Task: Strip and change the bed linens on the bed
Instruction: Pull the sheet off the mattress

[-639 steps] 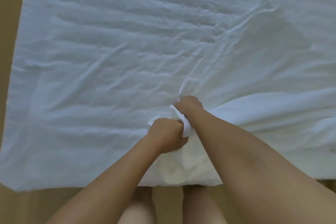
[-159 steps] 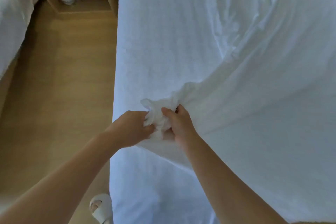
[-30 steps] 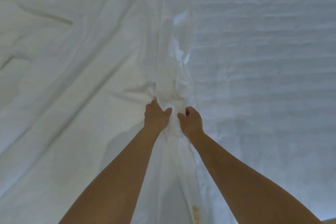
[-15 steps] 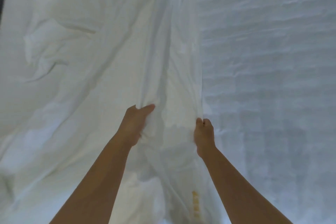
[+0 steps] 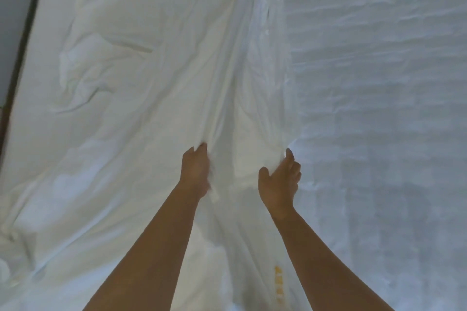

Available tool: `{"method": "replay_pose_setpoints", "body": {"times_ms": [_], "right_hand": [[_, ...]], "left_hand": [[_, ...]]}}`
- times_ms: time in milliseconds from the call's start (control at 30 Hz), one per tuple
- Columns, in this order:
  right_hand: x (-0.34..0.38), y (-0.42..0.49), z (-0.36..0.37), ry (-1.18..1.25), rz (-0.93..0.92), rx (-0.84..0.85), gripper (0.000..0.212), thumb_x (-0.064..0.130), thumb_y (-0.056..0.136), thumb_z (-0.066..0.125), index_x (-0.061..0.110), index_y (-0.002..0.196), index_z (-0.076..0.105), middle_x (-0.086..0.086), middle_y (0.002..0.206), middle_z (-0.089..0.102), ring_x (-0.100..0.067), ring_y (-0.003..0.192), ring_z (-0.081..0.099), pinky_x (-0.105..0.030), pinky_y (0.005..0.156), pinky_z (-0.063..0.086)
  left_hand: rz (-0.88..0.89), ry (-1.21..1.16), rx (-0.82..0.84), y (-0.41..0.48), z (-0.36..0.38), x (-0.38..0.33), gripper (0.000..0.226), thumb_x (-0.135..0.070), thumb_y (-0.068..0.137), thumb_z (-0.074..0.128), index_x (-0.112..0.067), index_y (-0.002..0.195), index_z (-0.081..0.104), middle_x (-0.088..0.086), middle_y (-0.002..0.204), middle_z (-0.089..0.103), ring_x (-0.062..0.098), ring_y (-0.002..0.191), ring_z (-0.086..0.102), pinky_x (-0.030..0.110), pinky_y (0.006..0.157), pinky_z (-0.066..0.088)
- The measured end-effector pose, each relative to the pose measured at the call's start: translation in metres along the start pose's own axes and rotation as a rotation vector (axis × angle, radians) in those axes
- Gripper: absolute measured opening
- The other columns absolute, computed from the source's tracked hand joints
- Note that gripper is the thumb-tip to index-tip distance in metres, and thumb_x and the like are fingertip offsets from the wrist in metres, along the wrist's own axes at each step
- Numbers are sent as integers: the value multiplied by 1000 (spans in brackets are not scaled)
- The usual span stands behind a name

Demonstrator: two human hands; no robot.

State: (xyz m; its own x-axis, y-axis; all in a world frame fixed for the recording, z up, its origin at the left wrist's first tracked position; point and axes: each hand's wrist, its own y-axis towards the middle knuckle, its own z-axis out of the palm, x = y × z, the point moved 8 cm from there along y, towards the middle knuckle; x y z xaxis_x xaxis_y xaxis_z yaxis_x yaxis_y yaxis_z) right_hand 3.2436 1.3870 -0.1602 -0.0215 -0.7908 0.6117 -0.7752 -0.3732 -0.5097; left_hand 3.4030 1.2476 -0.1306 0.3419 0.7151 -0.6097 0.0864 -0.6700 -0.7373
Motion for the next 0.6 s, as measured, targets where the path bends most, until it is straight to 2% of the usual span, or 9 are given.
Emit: {"method": "replay_pose_setpoints", "body": {"times_ms": [67, 100, 167, 233, 300, 367, 467, 533, 600], "right_hand": [[1, 3, 10, 11, 71, 5, 80, 24, 85, 61, 13, 148, 15, -12, 143, 30, -32, 130, 30, -48, 103, 31], [-6, 6, 12, 44, 173, 0, 85, 30, 84, 64, 14, 149, 12, -13, 146, 29, -33, 132, 29, -49, 104, 31], [-23, 7, 21, 101, 362, 52, 92, 39, 82, 67, 12, 148, 9, -14, 147, 30, -34, 134, 30, -50, 105, 31], [-26, 2, 42, 228, 425, 190, 92, 40, 82, 69, 7, 148, 13, -14, 146, 34, -33, 134, 34, -42, 107, 32], [-14, -5, 62, 384, 411, 326, 75, 35, 84, 68, 2, 141, 32, -12, 137, 46, -30, 128, 43, -29, 95, 35], [6, -16, 78, 385, 325, 482, 46, 29, 87, 66, 4, 123, 52, -9, 117, 58, -27, 111, 57, -28, 86, 40], [17, -35, 89, 327, 250, 709, 16, 20, 89, 64, 13, 103, 60, -7, 108, 65, -15, 84, 61, -29, 82, 46], [1, -29, 75, 442, 313, 621, 19, 17, 91, 60, 7, 107, 61, -13, 106, 67, -20, 84, 63, -31, 79, 50], [-26, -19, 56, 551, 420, 439, 25, 17, 94, 55, 0, 112, 59, -22, 113, 63, -32, 94, 63, -39, 82, 49]], "left_hand": [[29, 109, 98, 0, -1, -8, 37, -52, 86, 59, -15, 89, 64, 0, 67, 64, 17, 58, 61, 22, 51, 46], [68, 184, 148, -1, 0, -13, 37, -51, 81, 66, -15, 92, 67, -4, 67, 68, 13, 59, 65, 22, 50, 47], [145, 334, 208, -3, -1, -23, 27, -34, 82, 71, -11, 96, 69, 1, 73, 70, 17, 64, 67, 23, 54, 49], [172, 410, 172, 1, -7, -27, 17, -21, 87, 63, -6, 95, 66, 8, 77, 65, 24, 67, 62, 29, 62, 48], [199, 410, 116, 7, -12, -26, 16, -18, 92, 53, -7, 99, 62, 6, 79, 62, 24, 71, 60, 30, 66, 48], [230, 445, 70, 14, -18, -23, 21, -17, 95, 45, -5, 103, 60, 9, 86, 61, 25, 76, 59, 32, 70, 47], [159, 174, -27, 30, -38, -17, 17, -13, 95, 42, -5, 94, 58, 11, 80, 56, 21, 64, 53, 26, 58, 43], [19, -125, -112, 38, -56, -9, 12, -15, 95, 45, -10, 92, 56, 5, 72, 52, 16, 56, 49, 22, 52, 40], [-87, -234, -102, 42, -64, -1, 22, -32, 94, 53, -11, 94, 56, 3, 72, 51, 18, 64, 51, 27, 62, 44]]}}
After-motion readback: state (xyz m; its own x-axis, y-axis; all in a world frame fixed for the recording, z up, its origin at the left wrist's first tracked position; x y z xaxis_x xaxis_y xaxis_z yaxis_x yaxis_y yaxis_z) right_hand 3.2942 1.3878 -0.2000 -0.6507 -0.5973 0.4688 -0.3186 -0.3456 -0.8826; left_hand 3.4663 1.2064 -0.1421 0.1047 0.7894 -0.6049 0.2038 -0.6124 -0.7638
